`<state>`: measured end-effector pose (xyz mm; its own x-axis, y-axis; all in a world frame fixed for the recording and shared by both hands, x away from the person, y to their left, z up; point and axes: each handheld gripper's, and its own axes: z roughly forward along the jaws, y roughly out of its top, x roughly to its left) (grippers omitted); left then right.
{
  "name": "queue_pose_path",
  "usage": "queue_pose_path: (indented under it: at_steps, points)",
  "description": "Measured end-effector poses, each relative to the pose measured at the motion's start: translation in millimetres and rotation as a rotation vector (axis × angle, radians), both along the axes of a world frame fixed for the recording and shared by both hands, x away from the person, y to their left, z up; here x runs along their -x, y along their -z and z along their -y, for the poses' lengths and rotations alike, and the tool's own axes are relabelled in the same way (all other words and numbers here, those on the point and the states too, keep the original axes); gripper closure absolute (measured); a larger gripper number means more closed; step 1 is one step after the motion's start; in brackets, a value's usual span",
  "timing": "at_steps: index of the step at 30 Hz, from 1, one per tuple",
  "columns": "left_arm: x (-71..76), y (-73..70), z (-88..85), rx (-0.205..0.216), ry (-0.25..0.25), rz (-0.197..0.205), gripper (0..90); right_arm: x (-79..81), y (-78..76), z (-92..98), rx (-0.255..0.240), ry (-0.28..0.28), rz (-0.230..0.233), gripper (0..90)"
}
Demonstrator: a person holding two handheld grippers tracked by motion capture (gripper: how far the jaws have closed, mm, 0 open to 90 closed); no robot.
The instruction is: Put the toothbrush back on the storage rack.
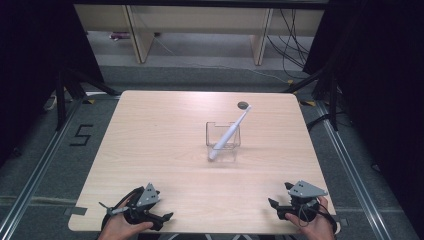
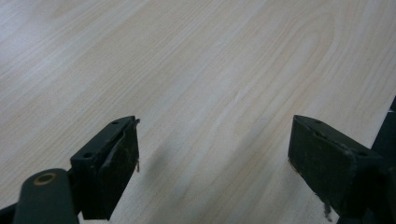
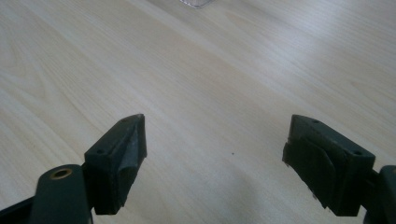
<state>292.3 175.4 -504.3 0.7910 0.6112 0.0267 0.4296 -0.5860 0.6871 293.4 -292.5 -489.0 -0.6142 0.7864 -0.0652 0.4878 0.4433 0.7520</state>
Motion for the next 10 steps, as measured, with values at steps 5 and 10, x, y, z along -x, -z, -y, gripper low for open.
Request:
queue_pose_path:
  at_steps: [5,10]
  points:
    - [-1.4,-0.1,-1.0,-0.017,0.011,0.006,15.7,-0.4,-0.1,0.7,-0.002,-0.003,-0.001,20.8]
    - [-1.6,-0.2,-1.5,-0.021,0.013,0.007,15.7,0.3,-0.1,-0.2,-0.008,0.002,-0.012,20.8]
